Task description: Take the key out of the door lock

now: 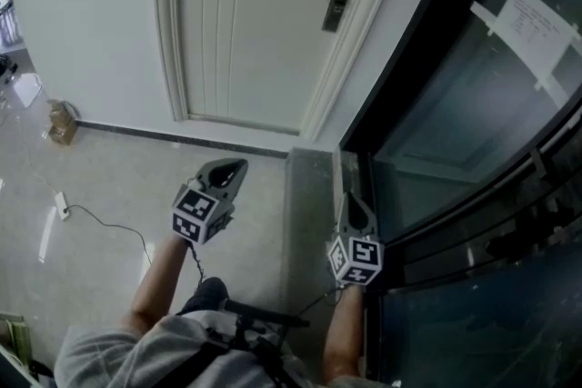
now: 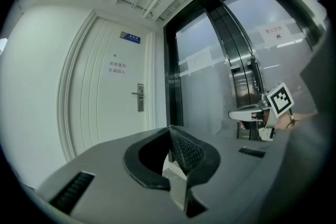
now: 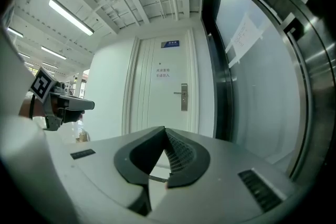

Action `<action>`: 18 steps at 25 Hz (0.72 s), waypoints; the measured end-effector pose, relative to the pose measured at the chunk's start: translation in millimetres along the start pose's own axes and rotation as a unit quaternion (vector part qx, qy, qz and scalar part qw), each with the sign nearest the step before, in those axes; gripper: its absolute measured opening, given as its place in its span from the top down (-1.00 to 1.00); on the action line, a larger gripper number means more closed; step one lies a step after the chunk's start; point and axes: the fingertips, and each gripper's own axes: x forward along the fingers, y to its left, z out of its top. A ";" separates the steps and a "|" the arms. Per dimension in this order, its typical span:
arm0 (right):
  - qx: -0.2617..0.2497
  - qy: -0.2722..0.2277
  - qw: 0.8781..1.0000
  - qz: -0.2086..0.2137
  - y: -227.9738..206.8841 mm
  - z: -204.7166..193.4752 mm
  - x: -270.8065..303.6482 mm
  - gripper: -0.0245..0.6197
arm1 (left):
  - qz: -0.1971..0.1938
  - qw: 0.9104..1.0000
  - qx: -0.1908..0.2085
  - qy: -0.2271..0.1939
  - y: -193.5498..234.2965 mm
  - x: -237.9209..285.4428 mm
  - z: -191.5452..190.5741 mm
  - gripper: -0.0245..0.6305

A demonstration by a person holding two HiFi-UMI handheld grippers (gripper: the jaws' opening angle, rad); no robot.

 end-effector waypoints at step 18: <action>-0.009 0.014 1.000 -0.011 -34.5 18.0 161.1 0.89 | -0.020 1.000 0.000 0.002 99.2 146.5 15.6 0.95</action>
